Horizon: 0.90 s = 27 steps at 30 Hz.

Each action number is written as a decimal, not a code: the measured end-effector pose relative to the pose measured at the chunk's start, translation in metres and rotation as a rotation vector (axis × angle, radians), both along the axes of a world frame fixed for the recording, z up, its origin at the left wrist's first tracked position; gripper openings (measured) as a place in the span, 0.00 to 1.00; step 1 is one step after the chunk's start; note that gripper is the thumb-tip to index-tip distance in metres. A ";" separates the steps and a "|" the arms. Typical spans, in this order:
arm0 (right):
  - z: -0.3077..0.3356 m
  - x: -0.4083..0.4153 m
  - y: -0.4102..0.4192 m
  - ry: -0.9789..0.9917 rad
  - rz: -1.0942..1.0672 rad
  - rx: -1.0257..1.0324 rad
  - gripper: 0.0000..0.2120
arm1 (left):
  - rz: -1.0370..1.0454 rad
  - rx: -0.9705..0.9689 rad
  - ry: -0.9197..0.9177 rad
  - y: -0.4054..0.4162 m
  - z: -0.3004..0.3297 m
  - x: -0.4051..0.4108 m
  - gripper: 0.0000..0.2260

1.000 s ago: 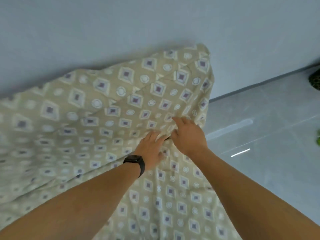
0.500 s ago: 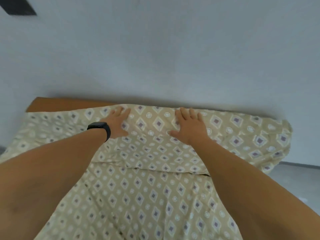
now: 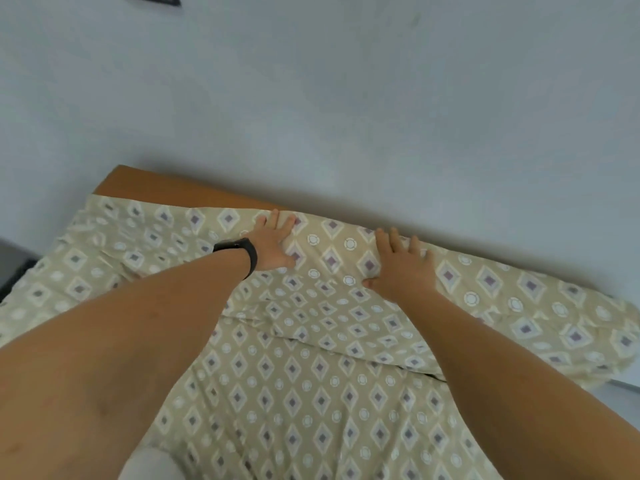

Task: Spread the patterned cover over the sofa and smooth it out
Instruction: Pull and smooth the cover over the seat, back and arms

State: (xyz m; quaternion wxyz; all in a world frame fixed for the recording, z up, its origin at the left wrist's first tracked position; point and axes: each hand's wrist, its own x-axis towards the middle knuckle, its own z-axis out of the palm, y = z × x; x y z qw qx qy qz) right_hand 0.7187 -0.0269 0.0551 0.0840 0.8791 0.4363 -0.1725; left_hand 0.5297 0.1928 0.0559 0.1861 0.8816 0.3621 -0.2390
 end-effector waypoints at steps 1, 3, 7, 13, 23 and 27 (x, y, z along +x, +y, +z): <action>-0.001 -0.008 0.000 -0.028 -0.009 0.011 0.51 | 0.016 -0.018 -0.012 0.001 0.000 0.002 0.46; 0.001 -0.027 0.004 -0.056 -0.026 0.006 0.45 | 0.064 -0.038 -0.041 -0.003 -0.002 0.005 0.45; 0.008 -0.065 0.050 0.049 0.013 0.040 0.32 | 0.001 -0.006 -0.012 -0.003 -0.005 0.010 0.46; 0.015 -0.142 0.132 0.111 0.061 -0.041 0.38 | 0.011 -0.050 -0.403 0.091 0.038 -0.081 0.10; 0.000 -0.227 0.268 -0.128 0.225 0.339 0.12 | 0.246 0.435 -0.251 0.244 -0.014 -0.274 0.19; -0.004 -0.233 0.288 -0.134 0.293 0.266 0.05 | 0.080 0.500 -0.305 0.260 -0.018 -0.274 0.07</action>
